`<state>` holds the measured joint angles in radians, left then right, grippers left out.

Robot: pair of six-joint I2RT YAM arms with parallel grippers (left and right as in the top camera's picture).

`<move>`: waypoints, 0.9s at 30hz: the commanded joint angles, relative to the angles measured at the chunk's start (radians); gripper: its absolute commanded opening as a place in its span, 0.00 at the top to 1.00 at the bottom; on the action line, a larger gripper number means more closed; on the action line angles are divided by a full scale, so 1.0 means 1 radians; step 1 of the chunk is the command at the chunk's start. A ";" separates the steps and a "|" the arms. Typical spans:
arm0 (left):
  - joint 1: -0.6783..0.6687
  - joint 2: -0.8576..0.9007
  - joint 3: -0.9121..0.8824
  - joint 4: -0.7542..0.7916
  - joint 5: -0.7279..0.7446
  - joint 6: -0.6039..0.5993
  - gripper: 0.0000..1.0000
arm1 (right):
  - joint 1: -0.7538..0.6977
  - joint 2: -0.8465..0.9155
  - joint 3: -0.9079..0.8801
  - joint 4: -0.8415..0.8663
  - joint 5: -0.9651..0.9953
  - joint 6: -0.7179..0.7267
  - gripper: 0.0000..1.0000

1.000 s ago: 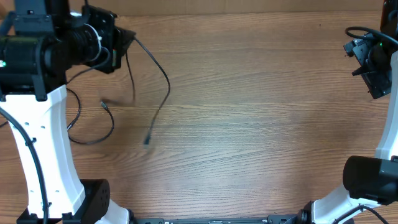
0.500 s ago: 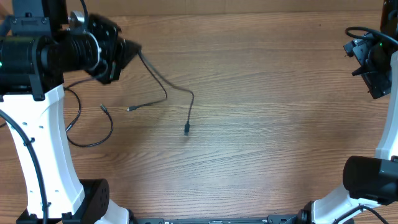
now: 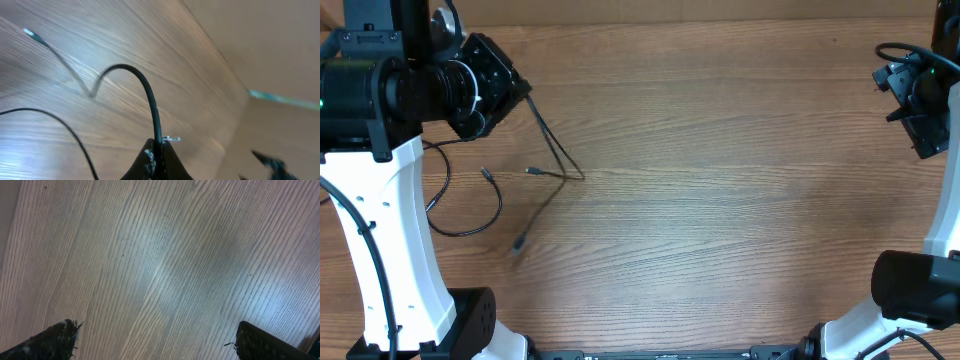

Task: Untangle cables
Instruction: 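Carry the lifted cable leftward toward the left cable pile, then lower the cable beside the left cables and release it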

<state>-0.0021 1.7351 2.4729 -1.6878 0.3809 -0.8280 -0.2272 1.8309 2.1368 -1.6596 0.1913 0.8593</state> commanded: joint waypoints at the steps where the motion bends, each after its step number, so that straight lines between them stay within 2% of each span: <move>1: 0.055 -0.017 0.003 -0.002 -0.185 -0.011 0.96 | 0.002 -0.007 -0.004 0.005 0.018 -0.003 0.00; 10: 0.234 -0.017 -0.024 -0.002 -0.208 -0.010 0.96 | 0.002 -0.007 -0.004 0.005 0.018 -0.003 0.00; 17: 0.385 -0.016 -0.174 -0.002 -0.216 -0.016 0.96 | 0.002 -0.007 -0.004 0.005 0.018 -0.003 0.00; 27: 0.589 -0.015 -0.406 -0.002 -0.395 -0.143 0.96 | 0.002 -0.007 -0.004 0.005 0.018 -0.003 0.00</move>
<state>0.5369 1.7344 2.0975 -1.6875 0.0834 -0.9096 -0.2272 1.8309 2.1368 -1.6604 0.1913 0.8597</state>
